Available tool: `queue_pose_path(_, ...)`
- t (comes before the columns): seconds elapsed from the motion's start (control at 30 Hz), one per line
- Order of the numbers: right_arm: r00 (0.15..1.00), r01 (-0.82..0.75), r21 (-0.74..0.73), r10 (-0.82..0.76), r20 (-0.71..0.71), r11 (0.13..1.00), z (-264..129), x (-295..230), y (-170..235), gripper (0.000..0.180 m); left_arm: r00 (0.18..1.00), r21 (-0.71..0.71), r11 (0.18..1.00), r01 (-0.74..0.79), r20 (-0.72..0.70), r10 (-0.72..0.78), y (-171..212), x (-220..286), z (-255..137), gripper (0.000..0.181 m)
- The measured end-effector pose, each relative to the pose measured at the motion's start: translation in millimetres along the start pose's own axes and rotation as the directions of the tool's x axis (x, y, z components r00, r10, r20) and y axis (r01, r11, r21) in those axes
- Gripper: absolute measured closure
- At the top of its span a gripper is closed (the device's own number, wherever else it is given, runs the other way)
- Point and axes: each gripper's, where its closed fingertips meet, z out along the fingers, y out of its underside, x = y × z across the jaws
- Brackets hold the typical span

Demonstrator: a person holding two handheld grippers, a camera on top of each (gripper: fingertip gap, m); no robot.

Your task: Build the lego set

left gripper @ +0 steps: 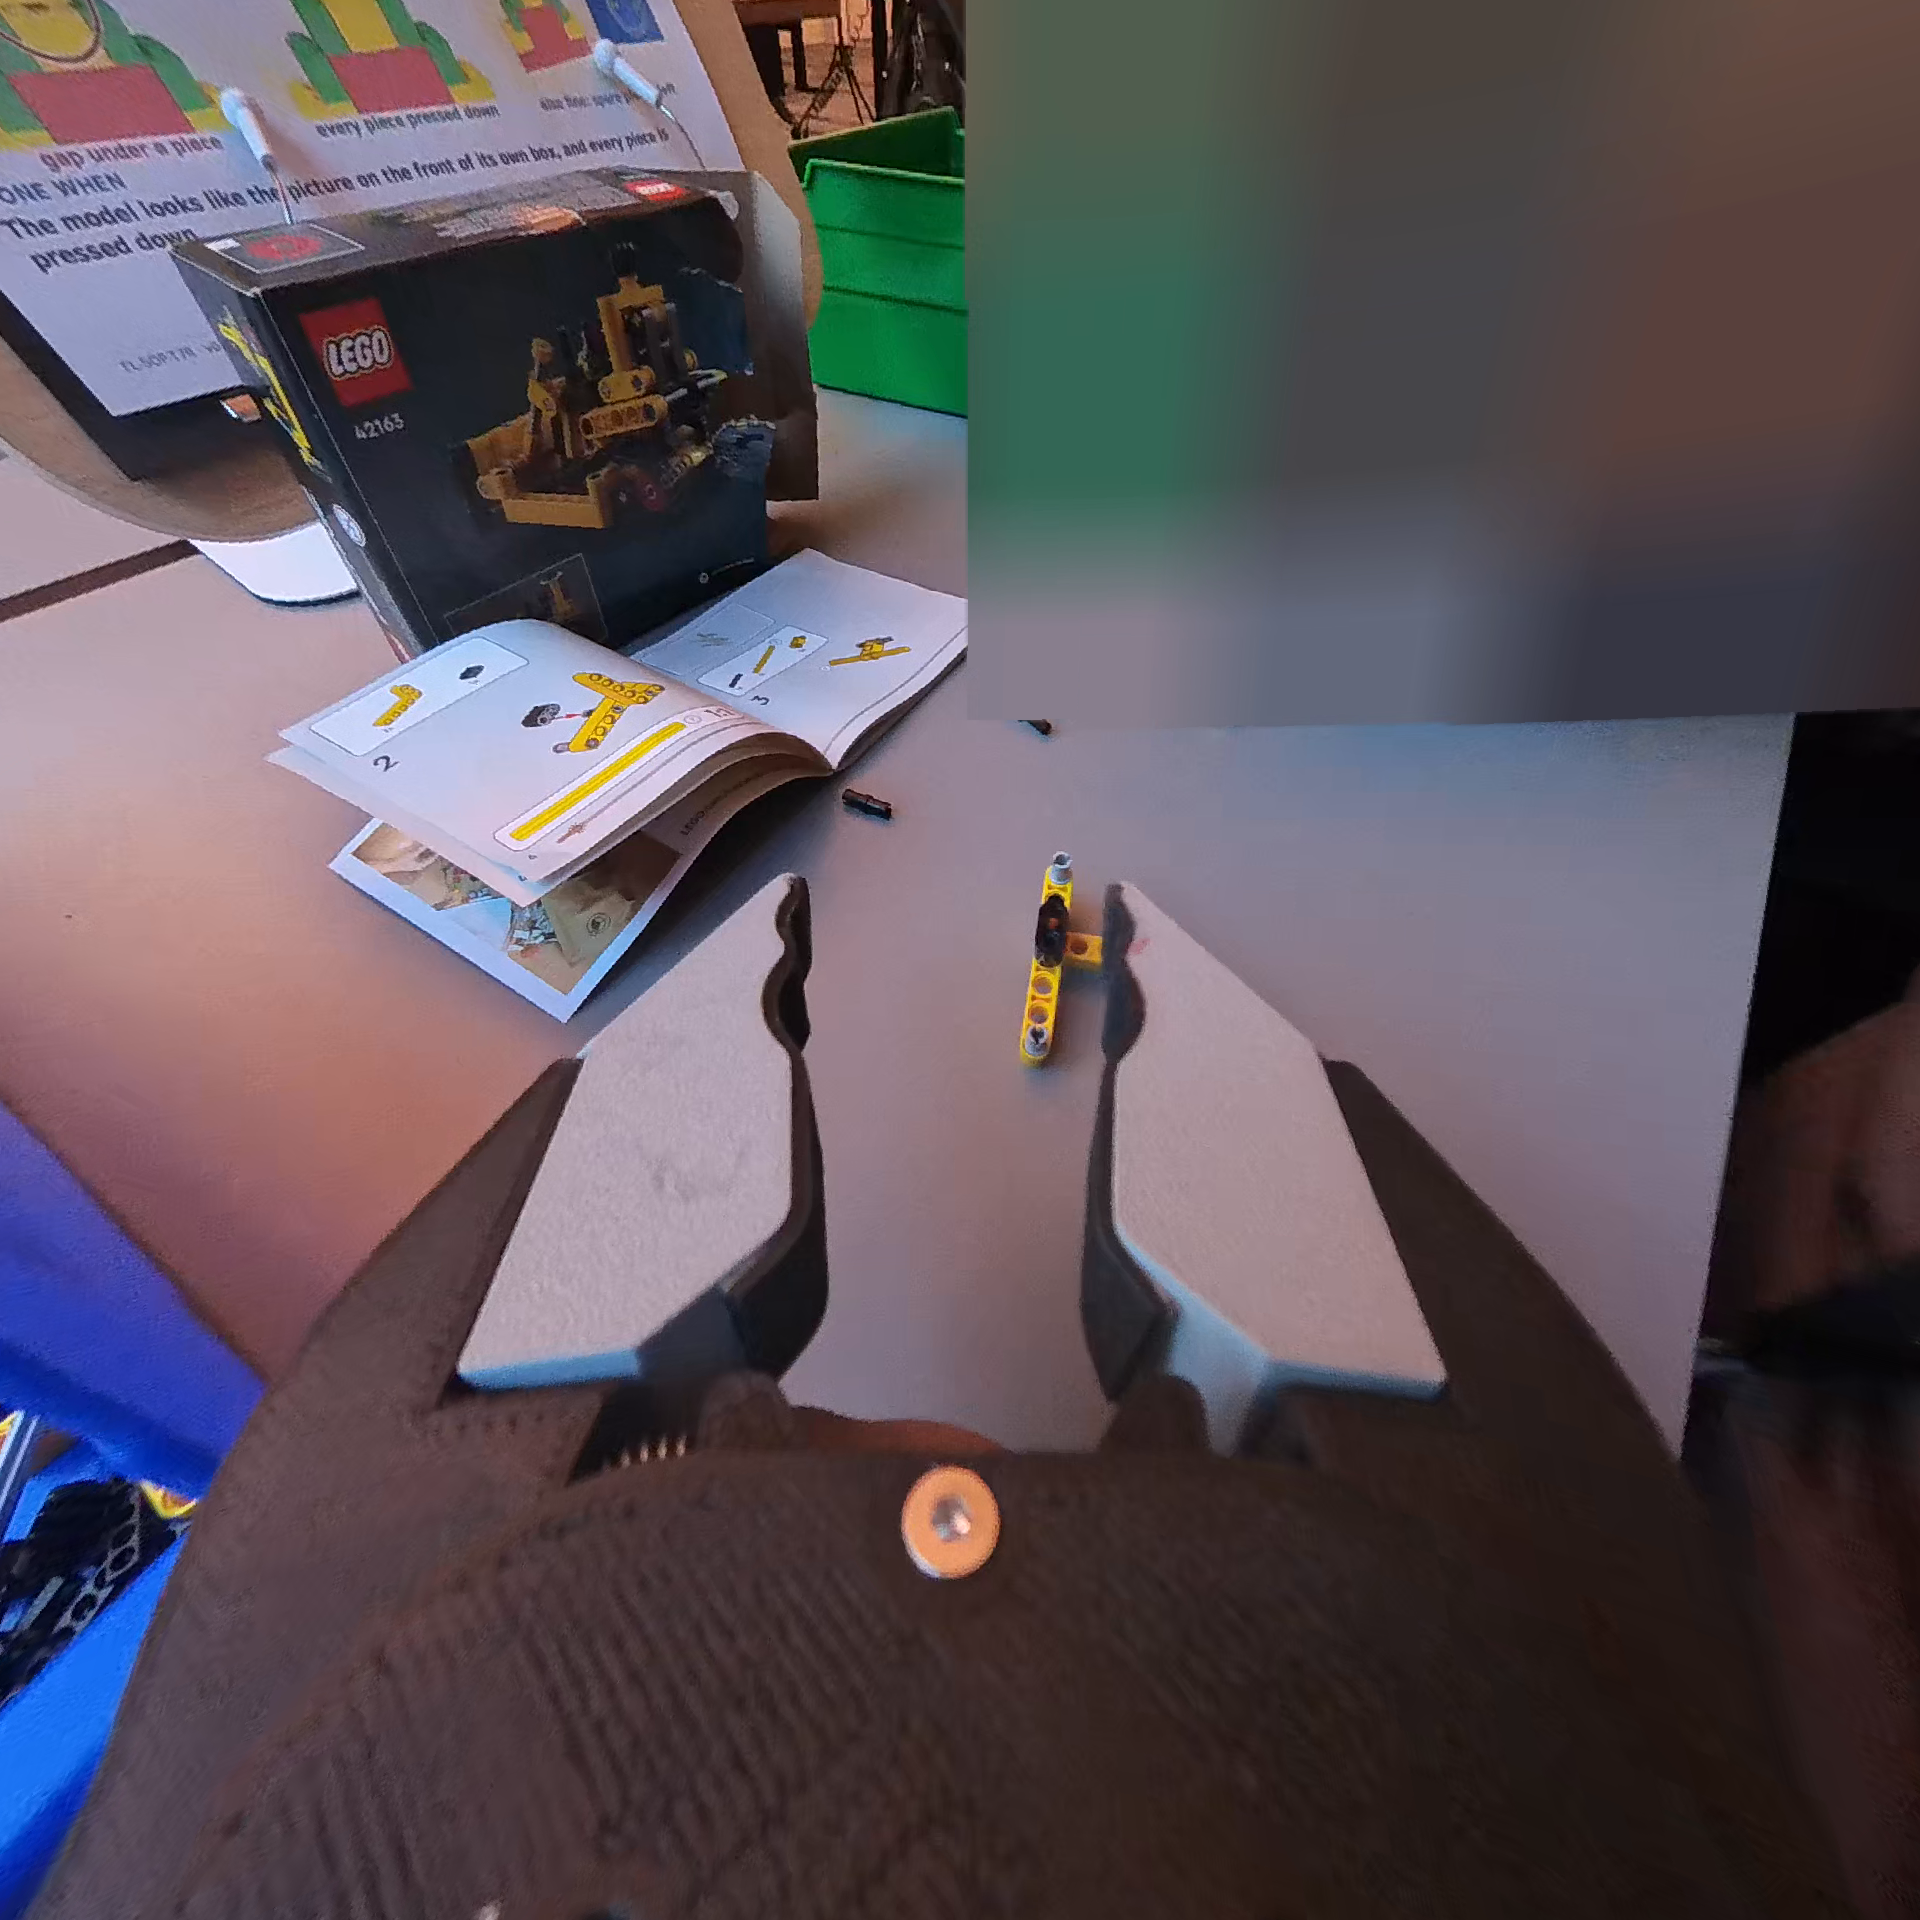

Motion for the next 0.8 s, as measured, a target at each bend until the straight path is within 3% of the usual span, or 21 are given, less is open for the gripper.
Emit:
queue_pose_path(0.2,0.996,0.044,-0.018,-0.045,-0.074,0.999,-5.5,22.3,5.0,0.134,0.994,0.047,0.993,-0.106,0.002,0.106,-6.5,3.6,-0.8,0.127)
queue_pose_path(0.4,0.995,-0.066,-0.019,0.064,-0.076,0.998,-6.5,35.2,11.5,0.134,0.998,0.048,0.998,-0.048,0.041,0.046,-7.5,-8.1,-1.1,0.121)
queue_pose_path(0.53,0.996,-0.054,-0.018,0.052,-0.078,0.998,-3.2,29.6,9.6,0.133,0.992,0.028,0.996,-0.084,0.095,0.081,-5.9,-10.9,0.3,0.122)
queue_pose_path(0.8,0.995,-0.046,0.023,0.048,-0.090,0.999,-4.7,21.3,0.8,0.137,0.988,0.067,0.998,-0.013,0.154,0.003,-9.3,-25.7,-6.6,0.124)
